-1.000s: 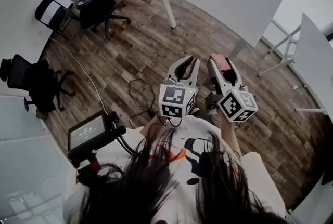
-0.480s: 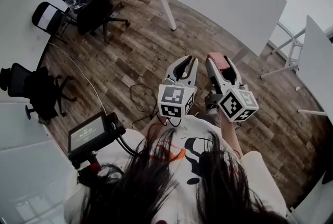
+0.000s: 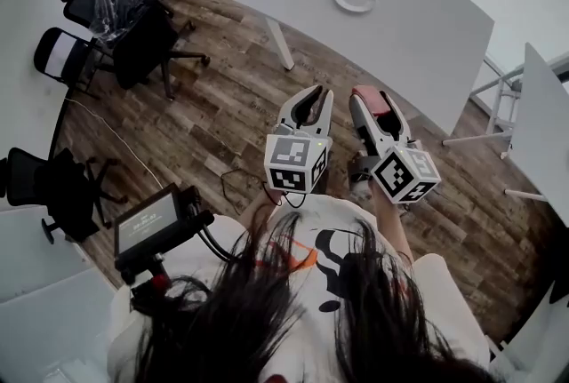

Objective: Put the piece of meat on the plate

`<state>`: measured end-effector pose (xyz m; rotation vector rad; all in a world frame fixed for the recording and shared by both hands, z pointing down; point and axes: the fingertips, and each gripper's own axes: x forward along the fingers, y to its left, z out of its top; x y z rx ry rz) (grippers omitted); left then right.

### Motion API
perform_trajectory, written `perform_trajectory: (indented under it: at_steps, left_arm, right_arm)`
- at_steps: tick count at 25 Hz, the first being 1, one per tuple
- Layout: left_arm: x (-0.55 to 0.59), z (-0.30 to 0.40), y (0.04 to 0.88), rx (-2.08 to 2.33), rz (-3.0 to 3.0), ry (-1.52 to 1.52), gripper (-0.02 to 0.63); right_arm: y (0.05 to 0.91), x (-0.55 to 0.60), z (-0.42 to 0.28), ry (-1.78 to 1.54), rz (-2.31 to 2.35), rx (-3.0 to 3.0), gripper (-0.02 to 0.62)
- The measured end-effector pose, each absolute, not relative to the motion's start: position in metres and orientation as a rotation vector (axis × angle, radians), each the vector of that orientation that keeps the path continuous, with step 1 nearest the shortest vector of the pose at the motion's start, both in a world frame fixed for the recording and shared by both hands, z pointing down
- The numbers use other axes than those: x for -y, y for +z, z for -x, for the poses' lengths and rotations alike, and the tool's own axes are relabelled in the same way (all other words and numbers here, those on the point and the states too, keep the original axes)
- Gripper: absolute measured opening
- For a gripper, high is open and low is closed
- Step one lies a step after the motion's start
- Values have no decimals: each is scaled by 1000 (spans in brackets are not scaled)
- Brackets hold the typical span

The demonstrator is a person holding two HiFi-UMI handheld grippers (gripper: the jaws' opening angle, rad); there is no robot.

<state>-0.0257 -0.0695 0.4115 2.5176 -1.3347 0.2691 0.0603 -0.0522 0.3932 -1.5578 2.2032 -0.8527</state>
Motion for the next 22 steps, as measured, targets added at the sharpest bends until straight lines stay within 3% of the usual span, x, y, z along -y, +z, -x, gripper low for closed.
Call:
perform_trajectory:
  at_steps: [12, 22]
  left_arm:
    - [168, 58, 418, 1244, -2530, 245, 58]
    - [209, 44, 429, 1190, -2513, 265, 58]
  right_arm:
    - [400, 148, -27, -870, 1628, -2165, 325]
    - [410, 193, -42, -904, 1672, -2140, 324]
